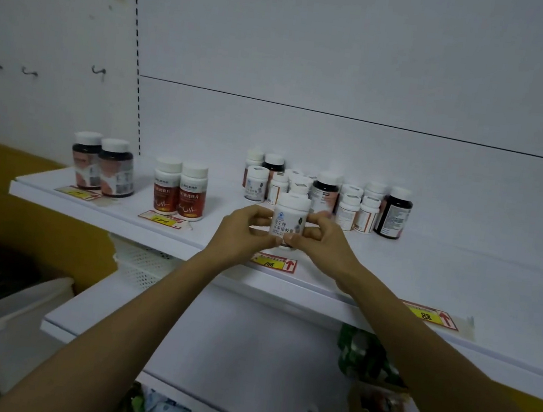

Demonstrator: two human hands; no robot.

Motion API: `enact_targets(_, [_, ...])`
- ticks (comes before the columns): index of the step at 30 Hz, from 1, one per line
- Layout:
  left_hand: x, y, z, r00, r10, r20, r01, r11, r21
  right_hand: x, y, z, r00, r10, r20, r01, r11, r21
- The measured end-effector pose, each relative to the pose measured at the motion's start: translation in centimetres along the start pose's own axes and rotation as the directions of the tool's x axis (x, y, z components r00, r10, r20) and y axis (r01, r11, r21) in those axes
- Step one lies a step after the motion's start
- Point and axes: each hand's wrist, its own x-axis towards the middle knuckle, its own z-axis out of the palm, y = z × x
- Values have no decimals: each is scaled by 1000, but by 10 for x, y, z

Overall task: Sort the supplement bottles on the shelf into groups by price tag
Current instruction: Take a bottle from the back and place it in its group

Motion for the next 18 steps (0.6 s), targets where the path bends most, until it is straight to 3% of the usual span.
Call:
enact_targets(7, [21, -33, -8, 996, -84, 6, 83, 993, 80, 25, 16, 22, 998, 22, 56, -14, 992, -128])
enact_targets(18, [35, -57, -16, 993, -67, 95, 57, 993, 99, 33, 32, 29, 999, 18, 26, -16, 996, -88])
